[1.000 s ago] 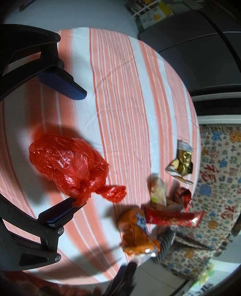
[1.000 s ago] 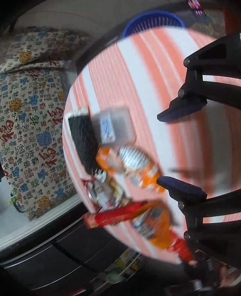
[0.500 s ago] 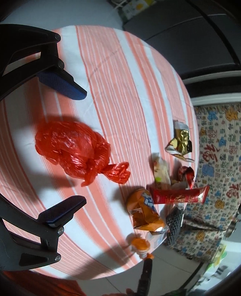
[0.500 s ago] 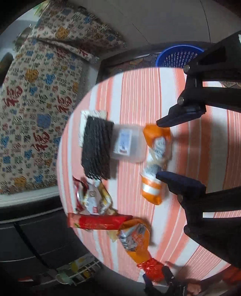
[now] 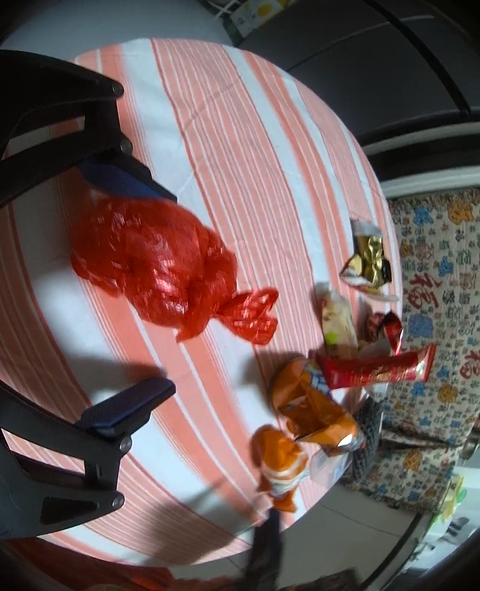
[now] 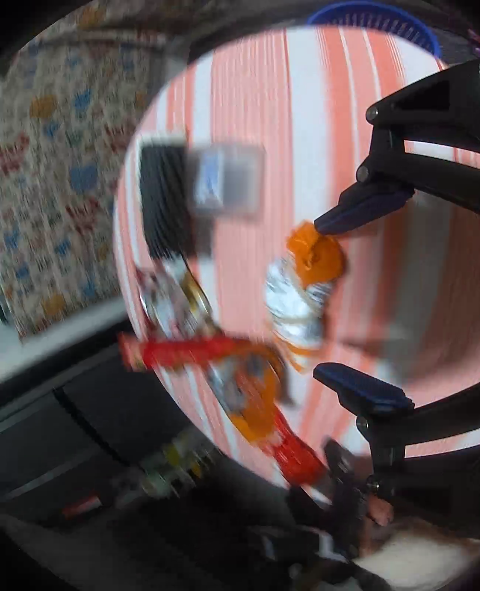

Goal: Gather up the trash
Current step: 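Lift the red plastic bag with the left gripper while the right gripper grasps the orange-white wrapper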

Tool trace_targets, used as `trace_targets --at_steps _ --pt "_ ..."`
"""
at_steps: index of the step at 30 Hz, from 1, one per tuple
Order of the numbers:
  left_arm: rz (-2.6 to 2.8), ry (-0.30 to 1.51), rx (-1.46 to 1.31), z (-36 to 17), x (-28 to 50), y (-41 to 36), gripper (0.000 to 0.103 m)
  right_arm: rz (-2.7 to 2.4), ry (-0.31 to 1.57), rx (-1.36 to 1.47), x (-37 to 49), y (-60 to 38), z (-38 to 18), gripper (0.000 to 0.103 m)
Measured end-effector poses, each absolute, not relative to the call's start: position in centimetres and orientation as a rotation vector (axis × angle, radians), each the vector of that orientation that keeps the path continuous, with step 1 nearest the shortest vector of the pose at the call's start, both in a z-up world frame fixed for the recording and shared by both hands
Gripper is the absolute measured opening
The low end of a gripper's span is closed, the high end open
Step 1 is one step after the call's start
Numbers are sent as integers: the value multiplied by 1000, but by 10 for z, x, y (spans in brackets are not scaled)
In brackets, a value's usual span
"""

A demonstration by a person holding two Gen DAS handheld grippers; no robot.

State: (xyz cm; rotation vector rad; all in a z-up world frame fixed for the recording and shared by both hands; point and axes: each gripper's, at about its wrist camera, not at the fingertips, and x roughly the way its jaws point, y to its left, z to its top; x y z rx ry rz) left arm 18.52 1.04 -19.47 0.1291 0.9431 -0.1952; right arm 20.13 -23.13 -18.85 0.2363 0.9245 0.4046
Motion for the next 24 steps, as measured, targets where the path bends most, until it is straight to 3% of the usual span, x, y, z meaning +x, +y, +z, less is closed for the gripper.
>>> trace_targets --at_steps 6,12,19,24 --pt "-169 937 73 -193 189 17 91 466 873 1 165 -202 -163 74" --pt "-124 926 140 -197 187 6 90 422 872 -209 208 -177 -173 74" --pt "0 922 62 -198 197 28 92 372 926 -229 210 -169 -196 78" --pt "-7 939 68 -197 197 28 91 481 991 -159 205 -181 -175 77"
